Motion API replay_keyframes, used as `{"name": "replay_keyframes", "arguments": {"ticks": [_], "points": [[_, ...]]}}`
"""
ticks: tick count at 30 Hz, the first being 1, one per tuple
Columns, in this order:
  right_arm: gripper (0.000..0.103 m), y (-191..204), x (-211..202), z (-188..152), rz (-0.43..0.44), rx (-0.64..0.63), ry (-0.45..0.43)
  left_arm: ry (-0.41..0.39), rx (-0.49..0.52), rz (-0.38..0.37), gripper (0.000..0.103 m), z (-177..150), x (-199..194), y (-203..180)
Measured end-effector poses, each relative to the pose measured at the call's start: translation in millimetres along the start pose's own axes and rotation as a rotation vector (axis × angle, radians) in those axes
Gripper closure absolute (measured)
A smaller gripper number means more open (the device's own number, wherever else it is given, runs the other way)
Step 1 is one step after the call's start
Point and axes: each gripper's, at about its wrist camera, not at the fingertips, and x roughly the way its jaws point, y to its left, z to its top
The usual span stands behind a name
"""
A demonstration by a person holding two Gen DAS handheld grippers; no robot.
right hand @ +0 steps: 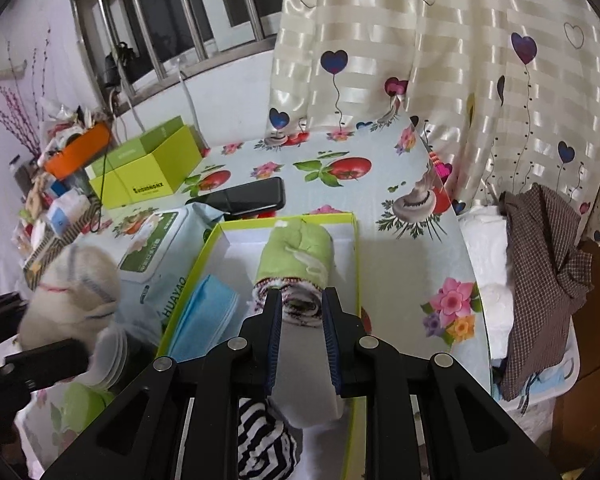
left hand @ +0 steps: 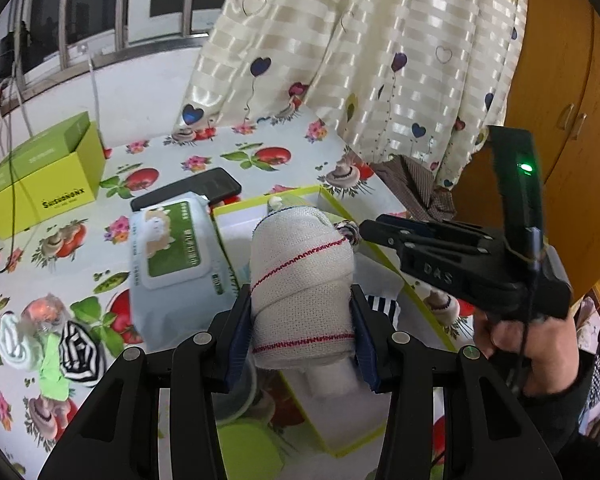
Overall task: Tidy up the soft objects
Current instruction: 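Lower the white roll into the box and open the left gripper, then withdraw both open grippers from the box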
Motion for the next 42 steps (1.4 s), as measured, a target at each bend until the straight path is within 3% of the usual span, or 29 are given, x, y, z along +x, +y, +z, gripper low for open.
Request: {"name": "replay_keyframes", "arguments": {"ticks": [9,20,34,42], "points": [[0.084,-18,-18,-5,0.009,0.066,-0.052,0.109,-0.056,-0.004,0.057,15,51,1],[0.084,-23,-18,-5,0.021,0.079,-0.052,0.119,-0.061,0.018,0.053,25,81,0],[0.079,-8,-27,-9,0.003,0.034,-0.052,0.06,-0.072,-0.042,0.051,20,43,2],[0.079,13,-50,-32,0.067,0.04,-0.072,0.017,-0.058,-0.044,0.051,2,5,2]]}}
